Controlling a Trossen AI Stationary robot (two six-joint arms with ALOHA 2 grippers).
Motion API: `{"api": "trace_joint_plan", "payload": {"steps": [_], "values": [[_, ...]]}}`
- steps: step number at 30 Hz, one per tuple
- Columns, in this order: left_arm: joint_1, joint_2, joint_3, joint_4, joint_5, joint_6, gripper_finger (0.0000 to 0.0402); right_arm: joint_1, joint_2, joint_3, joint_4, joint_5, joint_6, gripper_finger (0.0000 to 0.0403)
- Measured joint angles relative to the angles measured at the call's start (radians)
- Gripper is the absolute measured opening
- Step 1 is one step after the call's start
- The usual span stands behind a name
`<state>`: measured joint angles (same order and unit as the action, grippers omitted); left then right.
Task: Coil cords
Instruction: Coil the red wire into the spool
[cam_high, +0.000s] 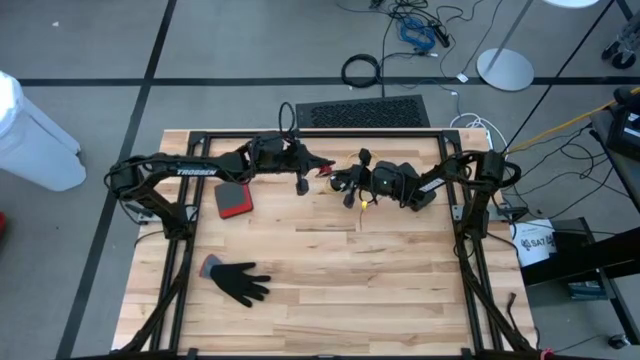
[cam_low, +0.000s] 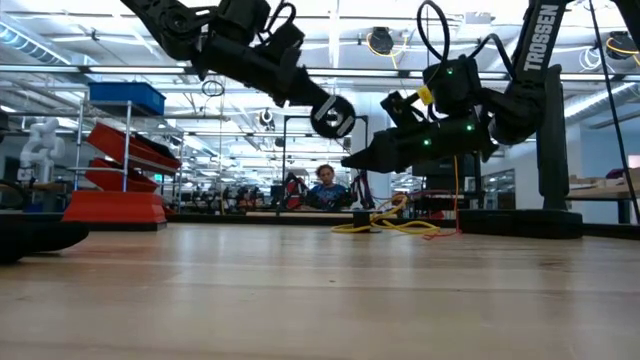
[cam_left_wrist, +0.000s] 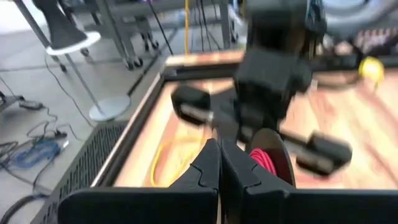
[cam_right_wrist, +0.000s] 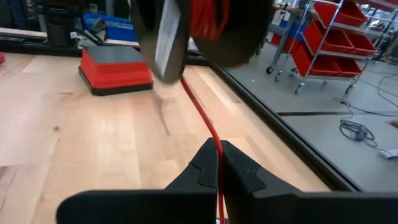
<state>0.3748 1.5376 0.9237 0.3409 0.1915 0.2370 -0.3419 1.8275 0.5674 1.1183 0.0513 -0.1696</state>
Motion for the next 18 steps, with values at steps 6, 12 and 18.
{"api": "trace_joint_plan", "payload": {"steps": [6, 12, 18], "values": [[0.02, 0.0, 0.0, -0.125, 0.007, 0.088, 0.0, 0.001, 0.001, 0.0, -0.018, -0.027, 0.0, 0.0], [0.031, 0.0, 0.0, -0.203, -0.009, 0.195, 0.0, 0.001, 0.001, 0.0, -0.029, -0.032, 0.027, 0.0], [0.033, 0.0, 0.0, -0.246, -0.106, 0.298, 0.0, 0.0, -0.028, 0.0, -0.066, -0.057, 0.074, 0.0]]}}
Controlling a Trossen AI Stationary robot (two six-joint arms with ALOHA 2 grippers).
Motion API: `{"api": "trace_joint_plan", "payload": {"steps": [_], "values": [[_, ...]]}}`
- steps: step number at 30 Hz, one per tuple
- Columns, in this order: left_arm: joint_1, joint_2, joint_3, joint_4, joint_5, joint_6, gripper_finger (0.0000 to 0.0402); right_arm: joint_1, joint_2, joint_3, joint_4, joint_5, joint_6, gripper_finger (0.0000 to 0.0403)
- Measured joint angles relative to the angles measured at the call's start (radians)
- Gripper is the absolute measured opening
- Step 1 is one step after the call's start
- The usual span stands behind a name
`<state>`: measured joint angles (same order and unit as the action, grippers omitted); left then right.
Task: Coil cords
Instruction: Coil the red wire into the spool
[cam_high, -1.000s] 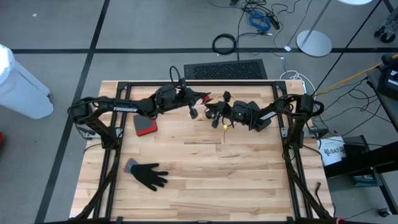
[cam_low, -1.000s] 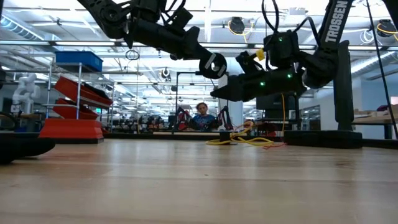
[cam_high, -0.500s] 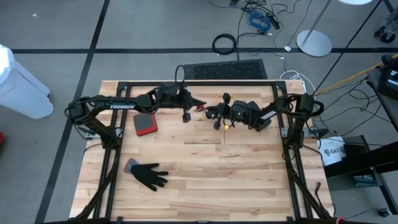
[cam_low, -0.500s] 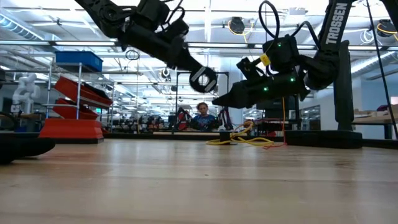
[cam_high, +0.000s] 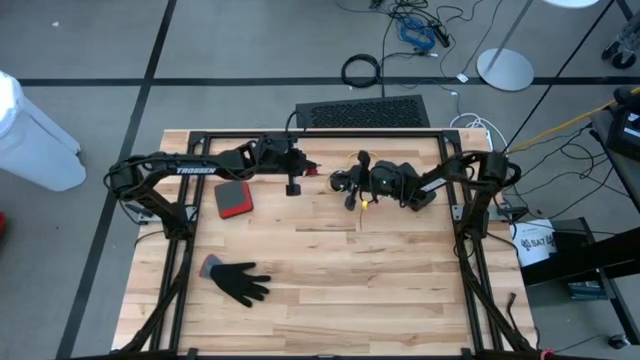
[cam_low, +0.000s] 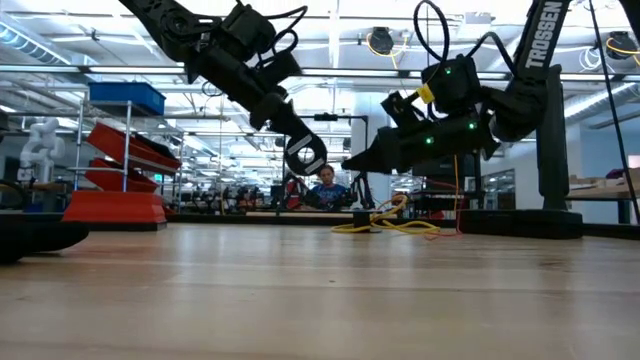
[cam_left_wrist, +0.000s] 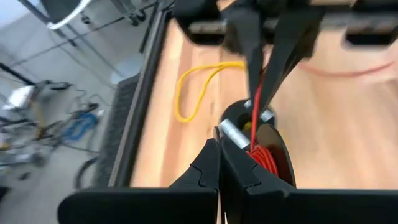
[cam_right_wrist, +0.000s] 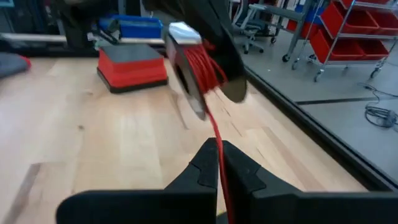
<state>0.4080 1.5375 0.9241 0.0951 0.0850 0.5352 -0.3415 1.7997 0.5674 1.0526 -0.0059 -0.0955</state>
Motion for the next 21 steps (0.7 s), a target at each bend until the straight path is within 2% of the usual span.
{"api": "trace_joint_plan", "payload": {"steps": [6, 10, 14, 21], "values": [[0.0, 0.0, 0.0, 0.001, -0.08, 0.093, 0.0, 0.0, -0.076, 0.0, -0.044, -0.021, 0.032, 0.0], [-0.01, 0.001, 0.0, 0.024, -0.172, 0.153, 0.0, 0.003, -0.132, 0.0, -0.067, -0.023, 0.059, 0.0], [-0.022, 0.002, 0.0, 0.09, -0.188, 0.164, 0.0, 0.009, -0.178, 0.004, -0.061, -0.026, 0.088, 0.0], [-0.056, 0.042, 0.0, 0.245, -0.285, 0.212, 0.0, 0.056, -0.2, 0.066, -0.063, -0.018, 0.107, 0.0]]}}
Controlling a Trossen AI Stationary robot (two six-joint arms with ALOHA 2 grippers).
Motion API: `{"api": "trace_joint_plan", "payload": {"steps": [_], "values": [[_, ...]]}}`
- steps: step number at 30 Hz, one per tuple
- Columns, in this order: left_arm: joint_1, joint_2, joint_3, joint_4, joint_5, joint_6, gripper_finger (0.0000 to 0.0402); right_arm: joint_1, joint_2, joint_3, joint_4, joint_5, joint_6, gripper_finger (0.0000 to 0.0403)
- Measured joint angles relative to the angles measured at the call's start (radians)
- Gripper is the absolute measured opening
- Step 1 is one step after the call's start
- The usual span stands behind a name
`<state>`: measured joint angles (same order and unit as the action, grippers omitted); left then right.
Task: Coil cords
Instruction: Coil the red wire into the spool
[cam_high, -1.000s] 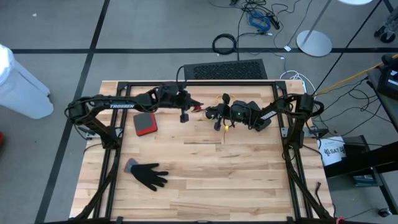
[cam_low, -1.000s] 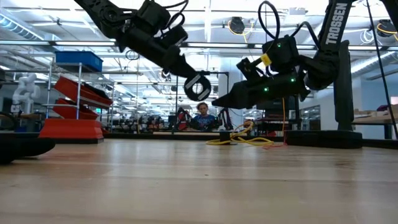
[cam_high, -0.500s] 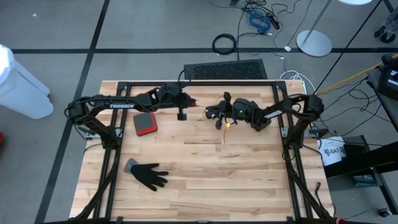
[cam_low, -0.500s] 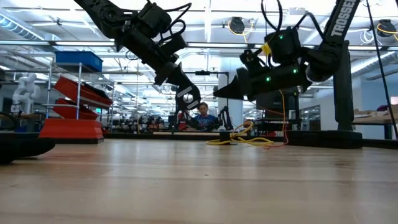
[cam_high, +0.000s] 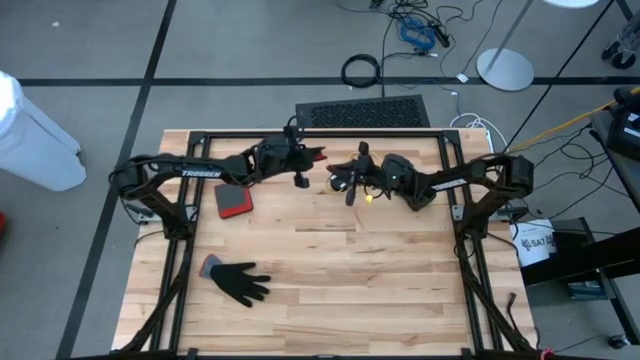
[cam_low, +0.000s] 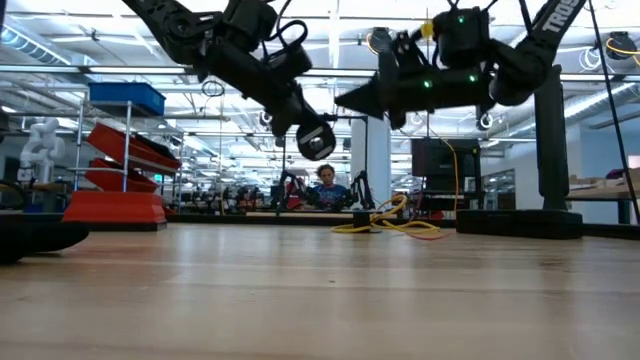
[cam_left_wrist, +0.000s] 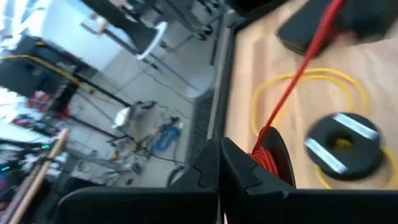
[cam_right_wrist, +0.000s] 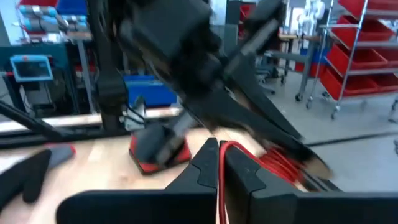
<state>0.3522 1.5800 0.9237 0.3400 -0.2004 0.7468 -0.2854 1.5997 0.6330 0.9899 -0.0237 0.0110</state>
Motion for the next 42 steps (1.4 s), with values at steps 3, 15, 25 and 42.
{"api": "trace_joint_plan", "payload": {"steps": [3, 15, 25, 42], "values": [[-0.019, 0.037, 0.0, 0.095, -0.052, 0.0, 0.0, 0.024, 0.007, 0.037, 0.002, 0.03, -0.01, 0.0], [-0.032, 0.082, -0.002, 0.433, -0.14, -0.174, 0.0, 0.06, 0.041, 0.061, 0.037, 0.183, -0.129, 0.0], [-0.03, 0.082, -0.002, 0.491, -0.126, -0.273, 0.0, 0.063, 0.119, 0.062, 0.126, 0.257, -0.165, 0.0], [-0.029, 0.076, -0.001, 0.414, -0.179, -0.023, 0.0, 0.071, 0.14, 0.061, -0.092, 0.318, -0.11, 0.0]]}}
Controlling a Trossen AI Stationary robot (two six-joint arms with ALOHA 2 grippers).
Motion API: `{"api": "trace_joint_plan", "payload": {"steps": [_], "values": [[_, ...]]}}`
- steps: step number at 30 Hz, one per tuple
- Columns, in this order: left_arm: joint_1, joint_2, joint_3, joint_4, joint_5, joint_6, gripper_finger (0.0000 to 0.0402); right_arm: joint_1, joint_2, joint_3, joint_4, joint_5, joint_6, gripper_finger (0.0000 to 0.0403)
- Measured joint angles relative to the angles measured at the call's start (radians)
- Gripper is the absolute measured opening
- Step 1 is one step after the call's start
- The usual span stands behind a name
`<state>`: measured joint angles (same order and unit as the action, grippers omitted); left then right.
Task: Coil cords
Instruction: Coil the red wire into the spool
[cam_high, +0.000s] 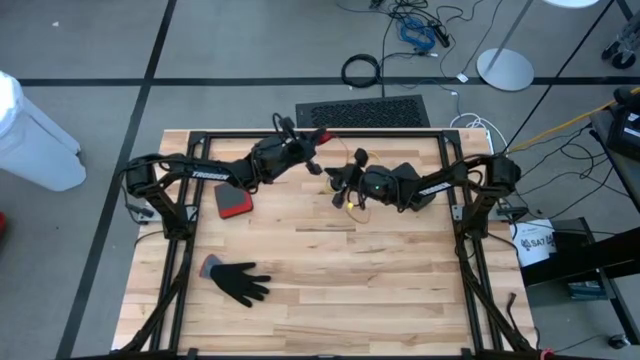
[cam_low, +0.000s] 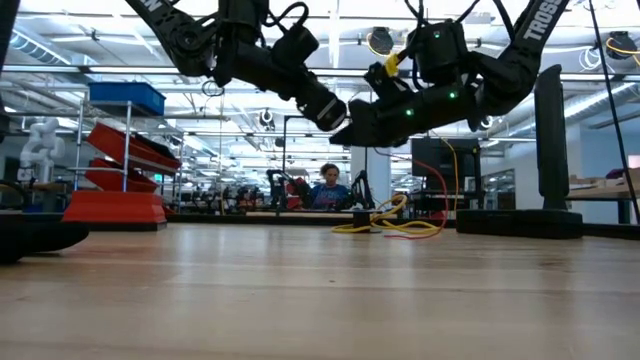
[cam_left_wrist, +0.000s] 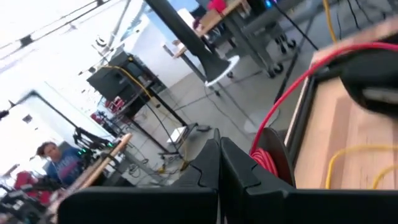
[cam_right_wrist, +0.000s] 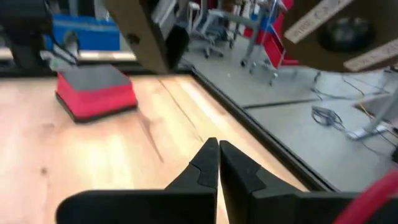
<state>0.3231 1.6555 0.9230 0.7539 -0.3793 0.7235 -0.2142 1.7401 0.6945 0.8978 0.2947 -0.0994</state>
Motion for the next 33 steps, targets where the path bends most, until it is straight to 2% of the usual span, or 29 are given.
{"api": "trace_joint_plan", "payload": {"steps": [10, 22, 33], "values": [[-0.02, -0.06, 0.001, -0.184, 0.005, 0.192, 0.0, 0.0, -0.098, -0.001, -0.202, 0.107, -0.024, 0.0], [-0.031, -0.117, 0.001, -0.44, 0.003, 0.23, 0.0, 0.0, -0.257, -0.002, -0.504, 0.154, 0.005, 0.0], [-0.077, -0.117, 0.001, -0.462, -0.022, 0.288, 0.0, 0.0, -0.341, -0.002, -0.627, 0.157, 0.032, 0.0]]}}
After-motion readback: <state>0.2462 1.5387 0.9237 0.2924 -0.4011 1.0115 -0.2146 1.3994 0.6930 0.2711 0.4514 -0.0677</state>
